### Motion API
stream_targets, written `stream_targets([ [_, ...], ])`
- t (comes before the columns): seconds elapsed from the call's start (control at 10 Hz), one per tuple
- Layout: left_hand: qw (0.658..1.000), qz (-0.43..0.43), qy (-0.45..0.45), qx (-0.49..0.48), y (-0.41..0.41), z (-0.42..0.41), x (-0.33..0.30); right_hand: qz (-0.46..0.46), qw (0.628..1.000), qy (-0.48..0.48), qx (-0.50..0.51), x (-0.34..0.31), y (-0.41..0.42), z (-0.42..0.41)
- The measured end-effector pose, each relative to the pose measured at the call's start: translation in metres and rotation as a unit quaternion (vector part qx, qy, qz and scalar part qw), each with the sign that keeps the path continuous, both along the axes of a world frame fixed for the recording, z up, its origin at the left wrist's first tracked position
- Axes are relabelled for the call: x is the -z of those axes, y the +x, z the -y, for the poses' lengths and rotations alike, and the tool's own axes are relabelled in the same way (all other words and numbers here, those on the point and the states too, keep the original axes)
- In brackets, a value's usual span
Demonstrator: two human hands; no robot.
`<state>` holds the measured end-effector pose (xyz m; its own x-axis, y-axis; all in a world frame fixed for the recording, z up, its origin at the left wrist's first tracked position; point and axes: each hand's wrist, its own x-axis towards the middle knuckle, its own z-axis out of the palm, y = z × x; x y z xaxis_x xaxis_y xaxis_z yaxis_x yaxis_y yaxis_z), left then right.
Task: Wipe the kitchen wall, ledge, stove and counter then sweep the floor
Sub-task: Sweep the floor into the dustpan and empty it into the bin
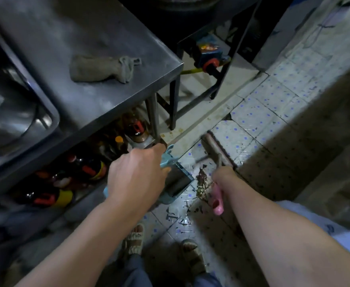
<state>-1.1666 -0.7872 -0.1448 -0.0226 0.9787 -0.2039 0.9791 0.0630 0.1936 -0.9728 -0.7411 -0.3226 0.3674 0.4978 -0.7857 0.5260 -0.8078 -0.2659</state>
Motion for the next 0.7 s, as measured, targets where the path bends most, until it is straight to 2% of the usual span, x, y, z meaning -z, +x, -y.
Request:
stream_targets([
  [0.1, 0.999, -0.003, 0.007, -0.043, 0.013, 0.014, 0.005, 0.068, 0.996, 0.008, -0.051, 0.003, 0.016, -0.011],
  [0.2, 0.997, 0.003, 0.013, -0.070, 0.023, 0.023, 0.007, 0.044, 0.996, -0.003, -0.074, 0.004, 0.020, -0.015],
  [0.5, 0.995, -0.008, 0.024, -0.100, 0.031, 0.050, 0.018, 0.055, 0.986, -0.023, -0.155, 0.031, 0.027, 0.020],
  [0.7, 0.993, 0.003, 0.022, -0.119, 0.029, 0.078, 0.021, -0.003, 0.979, -0.057, -0.196, 0.038, 0.009, 0.064],
])
